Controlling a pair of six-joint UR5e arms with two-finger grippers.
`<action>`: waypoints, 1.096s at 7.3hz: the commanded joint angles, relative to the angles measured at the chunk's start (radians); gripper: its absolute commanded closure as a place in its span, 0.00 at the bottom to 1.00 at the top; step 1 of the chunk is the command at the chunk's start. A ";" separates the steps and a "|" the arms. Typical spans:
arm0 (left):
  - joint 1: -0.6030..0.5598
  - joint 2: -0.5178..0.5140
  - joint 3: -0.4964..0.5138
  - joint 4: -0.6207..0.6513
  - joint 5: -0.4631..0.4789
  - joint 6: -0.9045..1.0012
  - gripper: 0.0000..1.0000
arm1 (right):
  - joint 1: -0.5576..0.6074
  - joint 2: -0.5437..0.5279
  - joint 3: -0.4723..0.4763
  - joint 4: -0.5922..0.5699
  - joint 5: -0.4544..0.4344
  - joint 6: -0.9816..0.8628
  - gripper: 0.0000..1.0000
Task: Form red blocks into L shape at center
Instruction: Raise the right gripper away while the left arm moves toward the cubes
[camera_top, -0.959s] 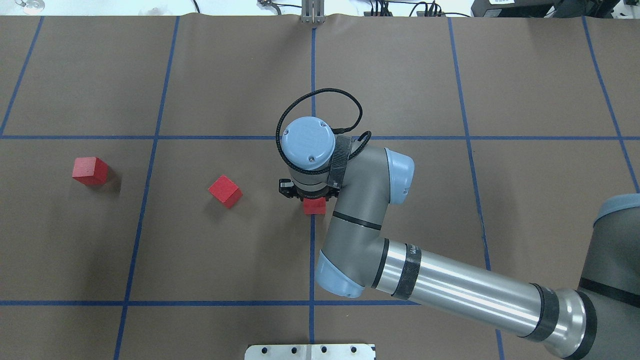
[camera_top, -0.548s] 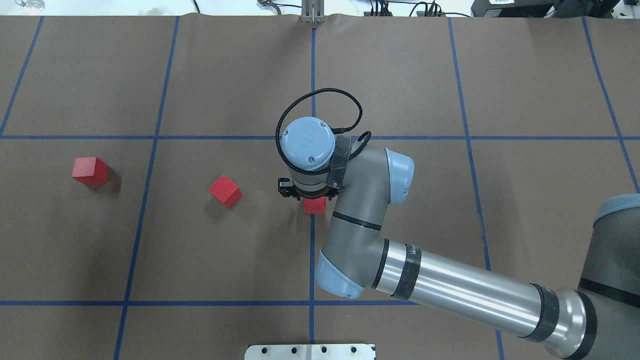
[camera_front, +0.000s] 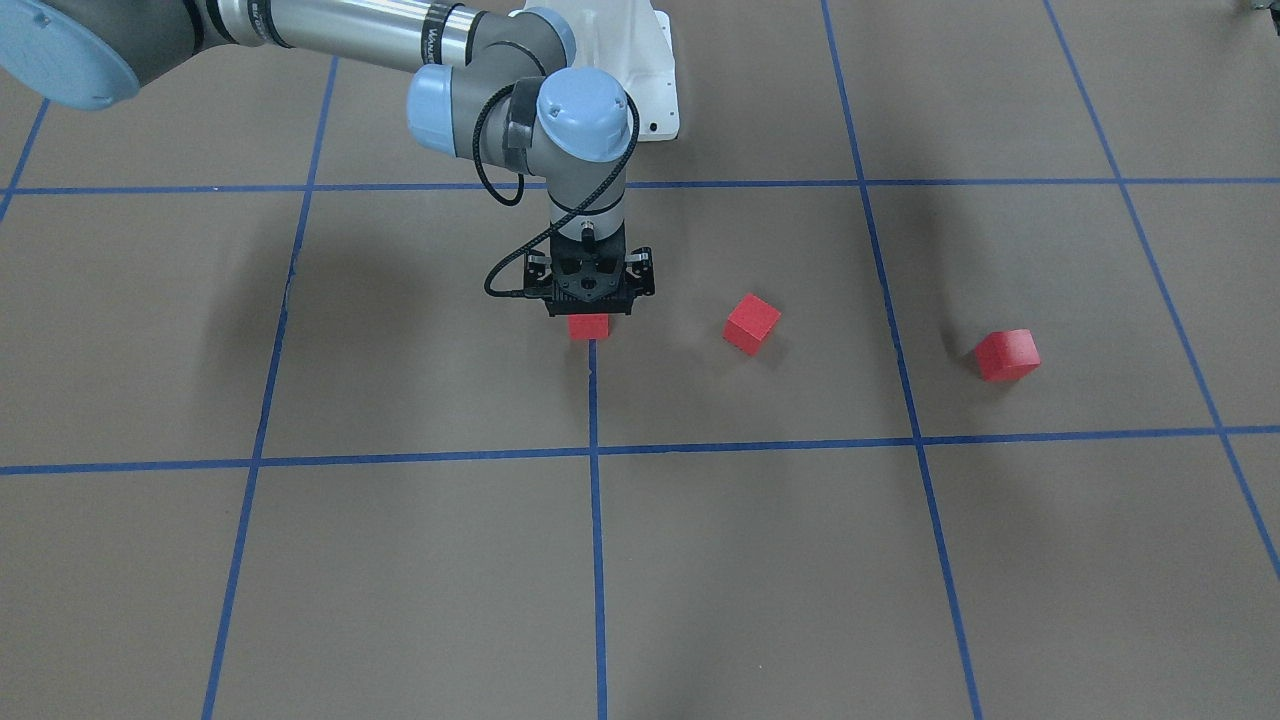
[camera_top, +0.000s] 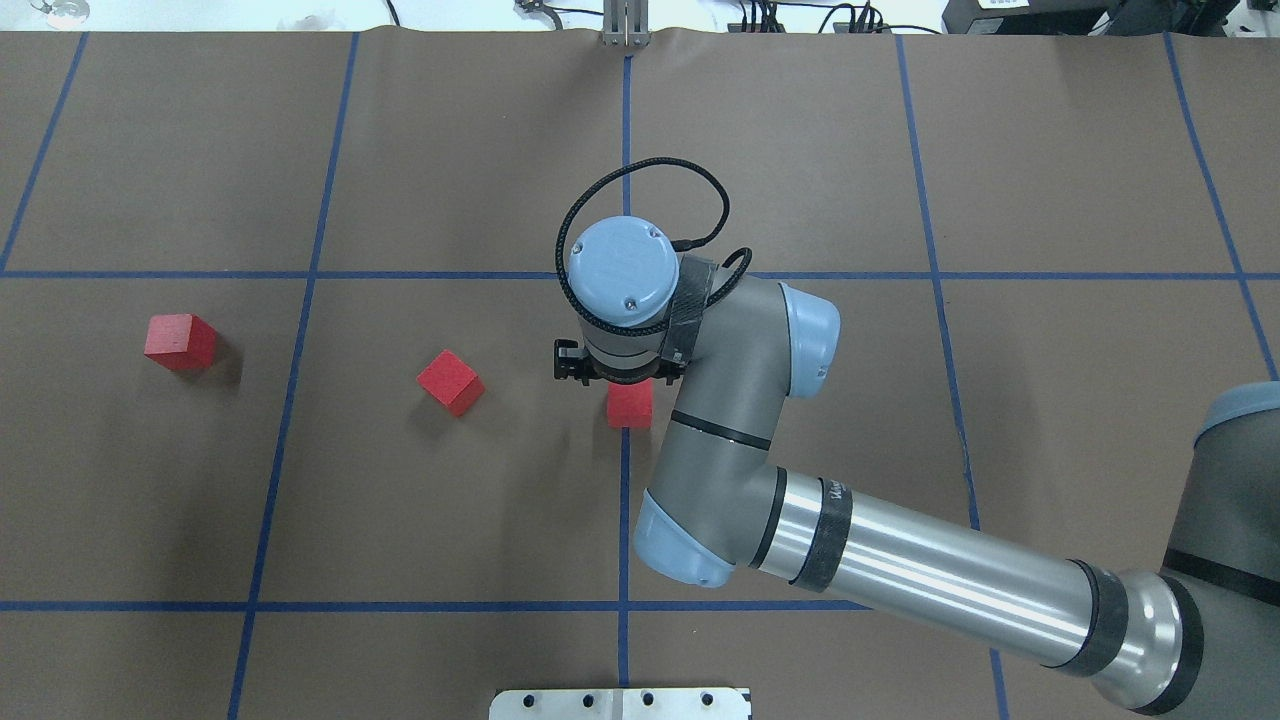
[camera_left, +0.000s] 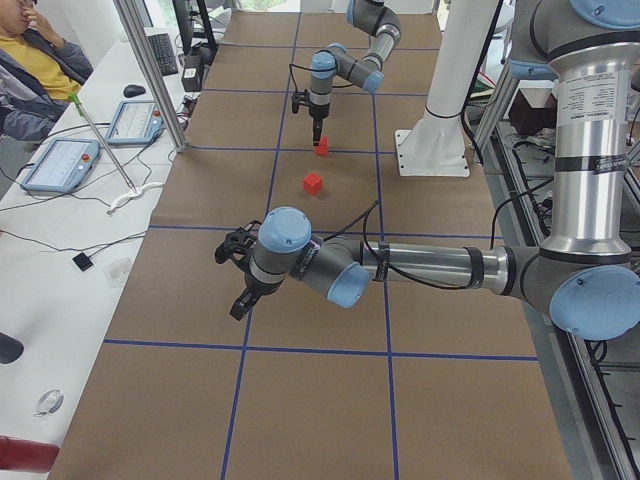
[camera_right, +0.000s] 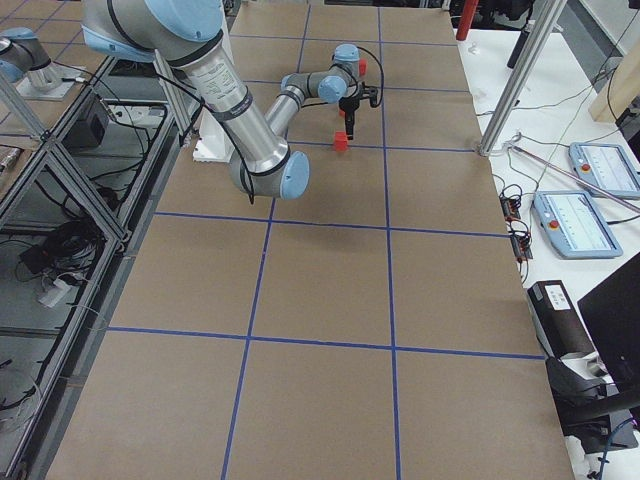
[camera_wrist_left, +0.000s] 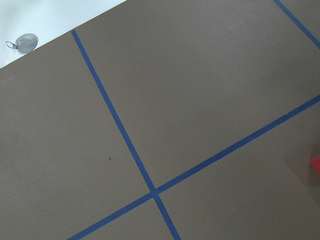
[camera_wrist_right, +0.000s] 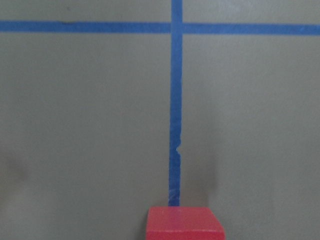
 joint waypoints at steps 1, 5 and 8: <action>0.044 -0.009 -0.056 -0.010 -0.001 -0.056 0.00 | 0.191 -0.087 0.114 -0.033 0.118 -0.182 0.00; 0.301 -0.018 -0.166 -0.040 0.009 -0.432 0.00 | 0.620 -0.385 0.216 -0.033 0.347 -0.810 0.00; 0.379 -0.019 -0.125 -0.037 0.082 -0.643 0.00 | 0.768 -0.586 0.209 -0.026 0.440 -1.106 0.00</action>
